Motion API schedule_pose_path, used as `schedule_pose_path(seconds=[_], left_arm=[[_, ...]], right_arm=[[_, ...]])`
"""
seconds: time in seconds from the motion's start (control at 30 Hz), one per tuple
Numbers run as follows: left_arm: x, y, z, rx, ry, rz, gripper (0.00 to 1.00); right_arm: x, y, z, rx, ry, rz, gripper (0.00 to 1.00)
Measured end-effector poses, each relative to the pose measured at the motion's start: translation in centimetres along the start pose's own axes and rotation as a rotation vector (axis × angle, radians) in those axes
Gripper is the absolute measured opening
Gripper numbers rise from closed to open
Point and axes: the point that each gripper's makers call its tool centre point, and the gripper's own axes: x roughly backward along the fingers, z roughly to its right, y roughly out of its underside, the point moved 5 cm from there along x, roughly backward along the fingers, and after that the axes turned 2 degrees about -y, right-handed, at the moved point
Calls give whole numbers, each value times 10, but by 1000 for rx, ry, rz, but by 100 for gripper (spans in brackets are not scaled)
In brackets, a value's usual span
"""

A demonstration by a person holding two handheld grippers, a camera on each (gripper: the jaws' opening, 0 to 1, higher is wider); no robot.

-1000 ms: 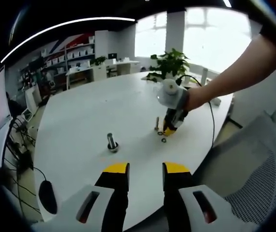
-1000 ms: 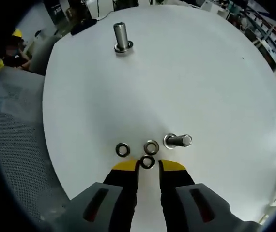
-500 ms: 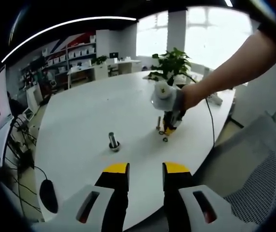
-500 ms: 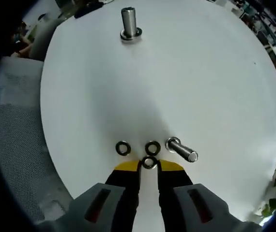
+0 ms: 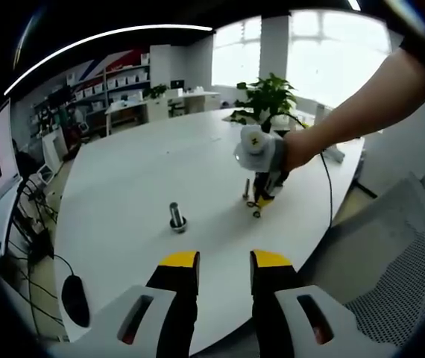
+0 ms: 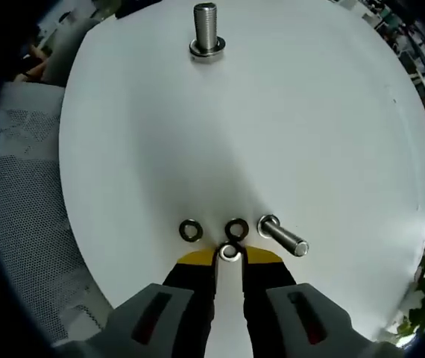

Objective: Place the washer onto the threaded stud by aligning its center hole with the stud, sliding it down to the base, and recovering from edge contact or off-axis alignment until the washer reaches the visible bottom stop.

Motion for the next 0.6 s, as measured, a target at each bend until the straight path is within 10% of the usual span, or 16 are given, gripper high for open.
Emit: schedule_pose_path(seconds=[0.6], left_arm=[[0, 0, 0, -8, 0, -3, 25]], right_arm=[[30, 7, 17, -170, 18, 170, 14]])
